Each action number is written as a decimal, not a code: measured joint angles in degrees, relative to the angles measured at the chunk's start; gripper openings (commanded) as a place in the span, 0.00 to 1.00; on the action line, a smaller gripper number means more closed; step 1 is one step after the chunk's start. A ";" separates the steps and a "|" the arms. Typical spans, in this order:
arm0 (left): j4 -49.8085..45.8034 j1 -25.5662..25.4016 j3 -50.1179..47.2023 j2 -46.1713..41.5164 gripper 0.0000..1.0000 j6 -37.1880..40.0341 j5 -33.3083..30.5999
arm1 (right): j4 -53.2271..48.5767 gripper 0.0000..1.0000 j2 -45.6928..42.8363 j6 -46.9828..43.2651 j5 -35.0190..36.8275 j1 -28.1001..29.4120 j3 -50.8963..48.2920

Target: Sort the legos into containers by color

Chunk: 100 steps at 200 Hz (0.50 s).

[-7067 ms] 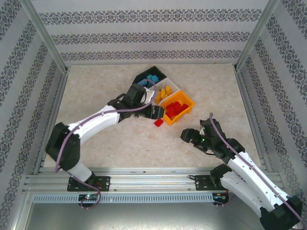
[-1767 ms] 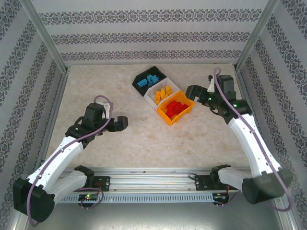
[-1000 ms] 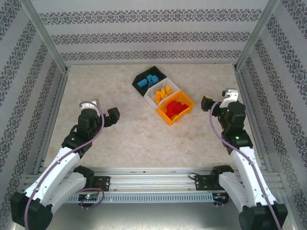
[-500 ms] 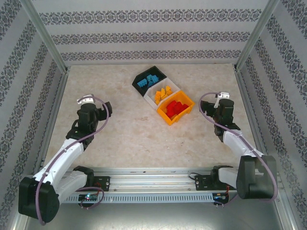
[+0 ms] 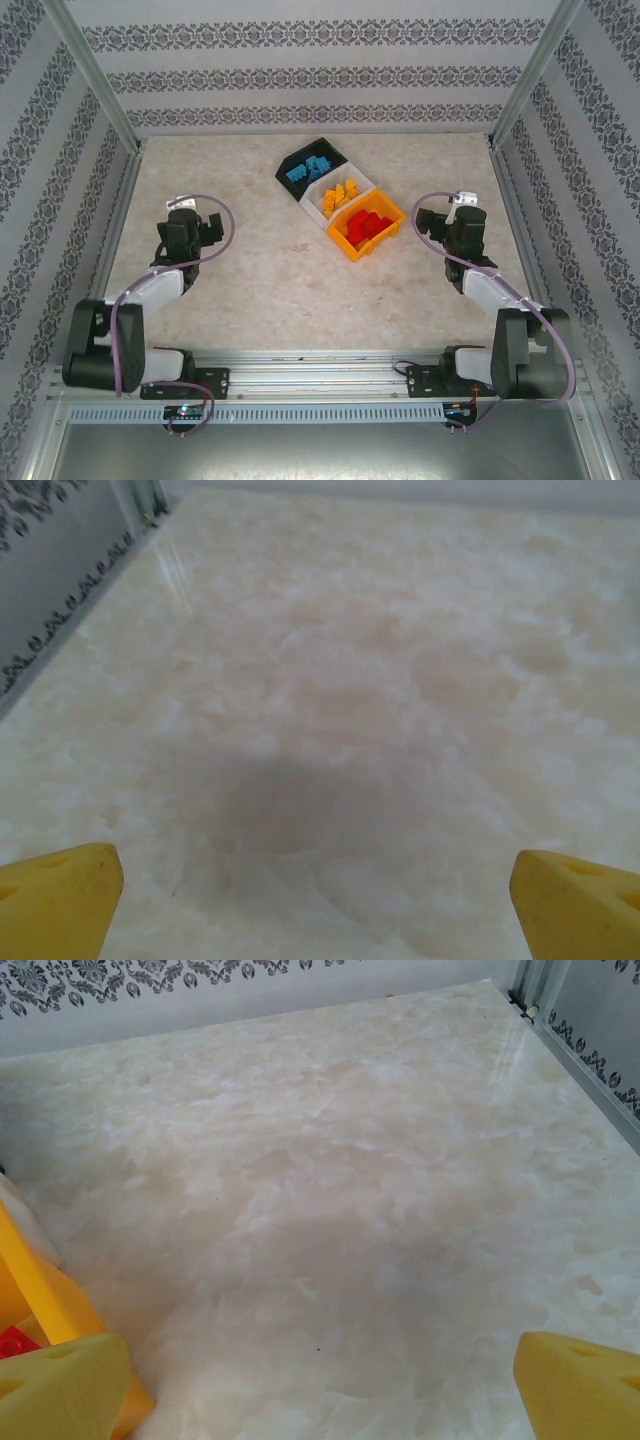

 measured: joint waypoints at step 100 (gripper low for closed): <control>20.94 0.52 -6.51 11.21 1.00 4.00 5.51 | 3.78 0.98 -0.26 -1.51 -0.61 -0.11 -1.79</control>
